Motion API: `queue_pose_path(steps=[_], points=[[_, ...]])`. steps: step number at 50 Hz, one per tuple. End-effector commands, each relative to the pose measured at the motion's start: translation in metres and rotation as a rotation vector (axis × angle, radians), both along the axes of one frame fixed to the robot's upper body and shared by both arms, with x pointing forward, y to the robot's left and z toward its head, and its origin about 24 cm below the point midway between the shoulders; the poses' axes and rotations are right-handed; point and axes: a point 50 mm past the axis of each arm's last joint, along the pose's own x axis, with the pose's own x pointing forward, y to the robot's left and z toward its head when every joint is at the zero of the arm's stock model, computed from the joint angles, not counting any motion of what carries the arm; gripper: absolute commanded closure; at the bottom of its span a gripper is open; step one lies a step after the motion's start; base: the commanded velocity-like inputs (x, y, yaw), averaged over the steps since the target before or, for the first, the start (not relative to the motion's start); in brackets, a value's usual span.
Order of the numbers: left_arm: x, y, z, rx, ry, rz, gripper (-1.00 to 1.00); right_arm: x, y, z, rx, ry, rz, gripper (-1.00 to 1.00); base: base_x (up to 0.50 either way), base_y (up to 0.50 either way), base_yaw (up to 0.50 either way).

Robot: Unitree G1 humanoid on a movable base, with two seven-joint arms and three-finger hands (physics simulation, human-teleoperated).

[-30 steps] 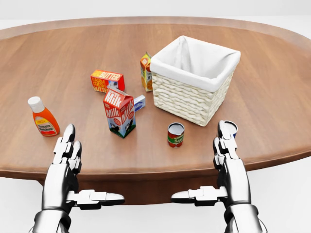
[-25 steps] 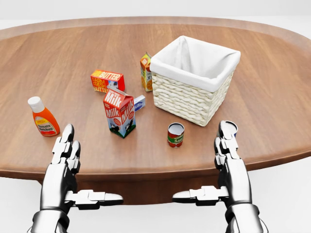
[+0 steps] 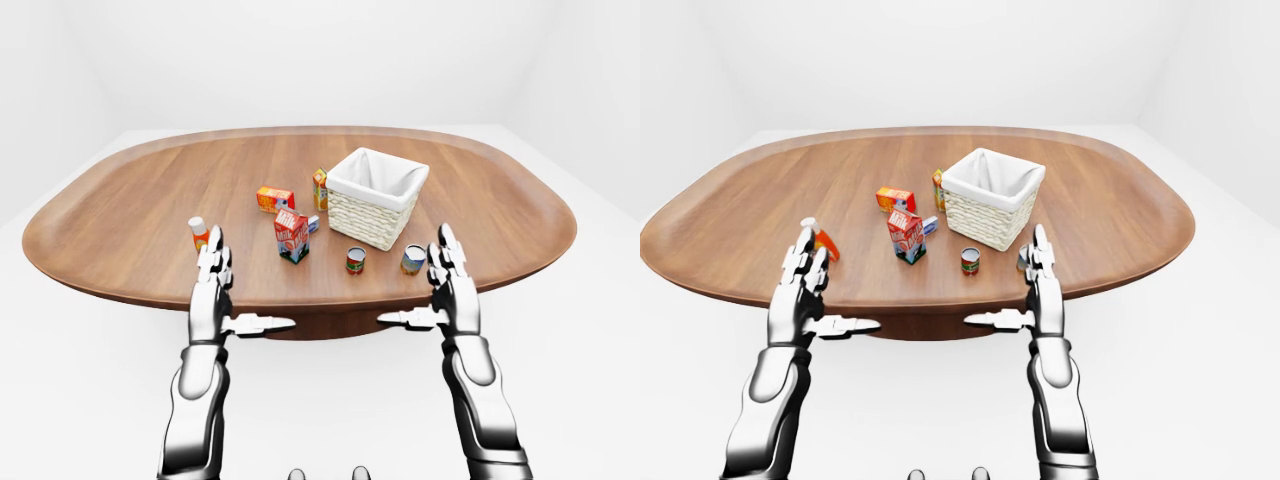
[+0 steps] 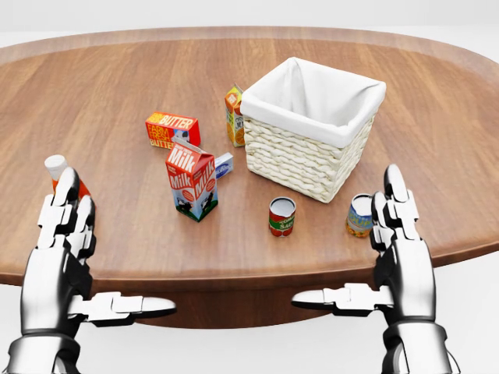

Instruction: Pick up the alphabet soup, and put it in the basket.

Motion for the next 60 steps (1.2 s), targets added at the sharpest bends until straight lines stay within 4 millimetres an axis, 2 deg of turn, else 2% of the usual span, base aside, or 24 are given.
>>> queue_pose_path(steps=[1,17,25,52,60], points=[[-0.012,0.010,0.033,0.012,-0.141,0.050,-1.00,-0.006,-0.006,0.021,0.016,-0.063,-0.025,-1.00,0.00,0.00,0.00],[-0.022,0.012,0.048,0.009,-0.208,0.057,-1.00,-0.022,0.000,0.040,-0.053,-0.200,-0.014,-1.00,0.00,0.00,0.00],[-0.021,0.010,0.045,0.009,-0.194,0.053,-1.00,-0.023,0.001,0.041,-0.054,-0.213,-0.013,-1.00,0.00,-0.09,0.00],[-0.022,0.009,0.045,0.005,-0.197,0.044,-1.00,-0.023,0.004,0.037,-0.072,-0.208,0.004,-1.00,0.00,-0.50,0.00],[-0.022,0.009,0.043,0.007,-0.189,0.045,-1.00,-0.022,0.005,0.035,-0.079,-0.197,0.010,-1.00,0.00,-0.26,0.00]])
